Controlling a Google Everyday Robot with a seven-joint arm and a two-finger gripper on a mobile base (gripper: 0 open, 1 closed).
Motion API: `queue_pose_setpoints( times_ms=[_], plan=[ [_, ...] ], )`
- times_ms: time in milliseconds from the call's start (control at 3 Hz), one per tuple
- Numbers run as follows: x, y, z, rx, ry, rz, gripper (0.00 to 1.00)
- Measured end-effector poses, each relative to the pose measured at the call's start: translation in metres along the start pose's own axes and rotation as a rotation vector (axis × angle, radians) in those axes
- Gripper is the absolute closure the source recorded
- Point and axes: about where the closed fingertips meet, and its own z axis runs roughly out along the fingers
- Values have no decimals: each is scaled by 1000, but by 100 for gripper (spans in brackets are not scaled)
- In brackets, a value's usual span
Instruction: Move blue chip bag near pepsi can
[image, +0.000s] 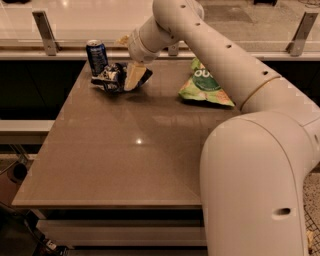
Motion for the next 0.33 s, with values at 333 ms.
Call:
queue_pose_setpoints(
  times_ms=[333],
  plan=[
    [0,0,0,0,0,0,0]
  ],
)
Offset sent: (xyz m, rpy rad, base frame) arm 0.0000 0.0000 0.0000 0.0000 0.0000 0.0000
